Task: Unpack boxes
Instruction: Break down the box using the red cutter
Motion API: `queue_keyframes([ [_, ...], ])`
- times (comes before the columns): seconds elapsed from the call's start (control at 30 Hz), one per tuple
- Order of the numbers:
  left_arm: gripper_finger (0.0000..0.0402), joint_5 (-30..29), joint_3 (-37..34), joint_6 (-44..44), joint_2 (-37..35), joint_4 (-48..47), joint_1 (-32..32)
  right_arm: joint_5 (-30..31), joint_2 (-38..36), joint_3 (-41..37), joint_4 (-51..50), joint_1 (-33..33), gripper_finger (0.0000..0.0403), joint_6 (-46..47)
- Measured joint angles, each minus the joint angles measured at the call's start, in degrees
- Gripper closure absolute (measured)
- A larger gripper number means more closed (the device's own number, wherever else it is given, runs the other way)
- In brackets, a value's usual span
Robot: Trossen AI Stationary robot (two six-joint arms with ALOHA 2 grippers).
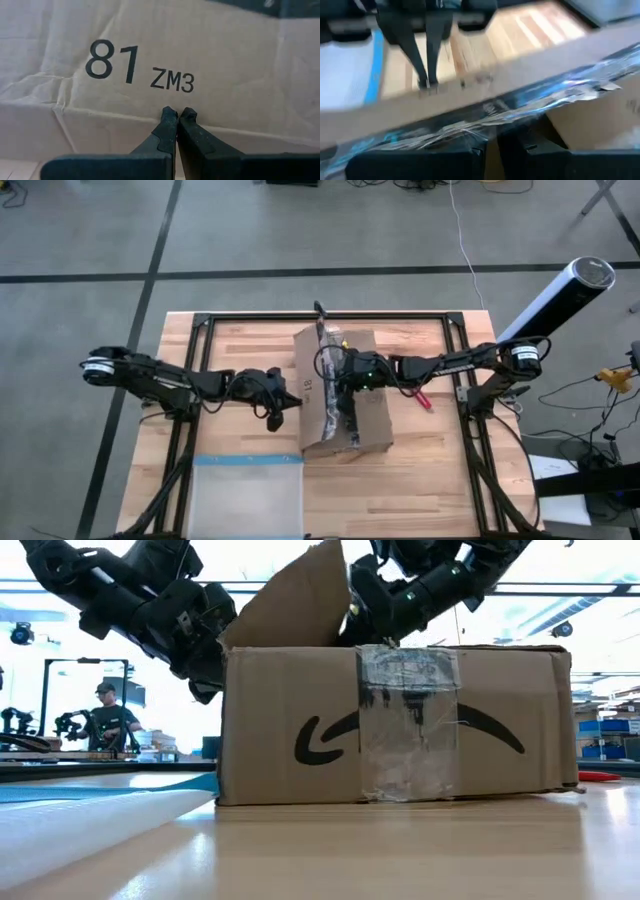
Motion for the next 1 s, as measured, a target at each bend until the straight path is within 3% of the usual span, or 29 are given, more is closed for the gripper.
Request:
queue_keyframes([
  [0.63,0.0402,-0.31,0.96,0.77,0.80,0.13,0.04,-2.12,1.10,4.46,5.23,0.76,0.0380,-1.01],
  [1.0,0.0402,-0.53,3.26,2.02,3.35,-1.04,0.11,-10.30,16.22,15.92,4.35,0.73,0.0380,-1.08],
])
